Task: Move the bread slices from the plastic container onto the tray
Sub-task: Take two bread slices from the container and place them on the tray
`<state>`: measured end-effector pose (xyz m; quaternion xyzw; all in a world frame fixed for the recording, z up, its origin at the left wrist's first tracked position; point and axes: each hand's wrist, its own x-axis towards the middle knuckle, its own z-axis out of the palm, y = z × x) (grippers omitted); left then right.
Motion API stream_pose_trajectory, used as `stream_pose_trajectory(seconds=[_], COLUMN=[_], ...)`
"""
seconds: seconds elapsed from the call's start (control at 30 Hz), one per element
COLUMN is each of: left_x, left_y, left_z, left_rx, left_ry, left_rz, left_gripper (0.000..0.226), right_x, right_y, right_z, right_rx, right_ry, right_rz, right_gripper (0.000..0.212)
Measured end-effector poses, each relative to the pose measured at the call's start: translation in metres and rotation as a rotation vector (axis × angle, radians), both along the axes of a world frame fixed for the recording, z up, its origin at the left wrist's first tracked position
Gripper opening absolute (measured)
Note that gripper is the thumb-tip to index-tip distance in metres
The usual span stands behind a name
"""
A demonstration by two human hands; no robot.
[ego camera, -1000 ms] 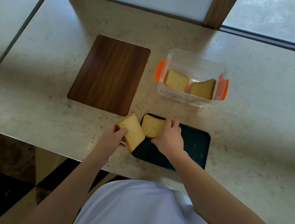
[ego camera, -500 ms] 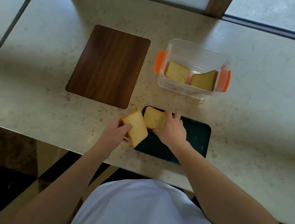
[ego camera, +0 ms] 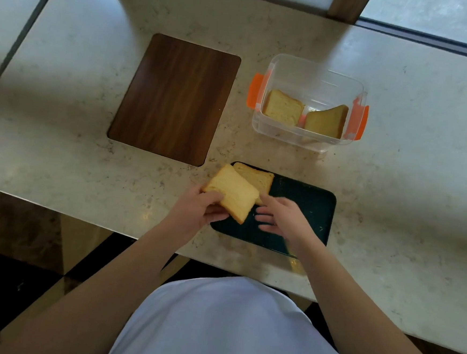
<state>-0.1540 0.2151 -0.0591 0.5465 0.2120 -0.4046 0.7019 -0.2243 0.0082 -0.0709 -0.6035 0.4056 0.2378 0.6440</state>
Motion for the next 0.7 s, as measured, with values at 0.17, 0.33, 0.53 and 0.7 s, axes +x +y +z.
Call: stream_pose_trajectory(seconds=[0.17, 0.33, 0.53, 0.7], left_x=[-0.013, -0.031, -0.035, -0.034], left_y=[0.004, -0.003, -0.010, -0.011], left_z=[0.000, -0.010, -0.025, -0.032], left_rx=[0.003, 0.126, 0.621, 0.711], left_ry=[0.037, 0.039, -0.397, -0.430], left_rz=[-0.087, -0.225, -0.557, -0.533], left_gripper=[0.039, 0.035, 0.018, 0.025], right_x=[-0.030, -0.043, -0.040, -0.036], right_y=[0.000, 0.002, -0.003, -0.002], right_z=[-0.005, -0.008, -0.011, -0.018], right_rx=[0.298, 0.173, -0.081, -0.152], right_ry=[-0.051, -0.054, -0.038, 0.011], right_rz=[-0.131, -0.123, -0.030, 0.017], right_gripper=[0.025, 0.017, 0.028, 0.029])
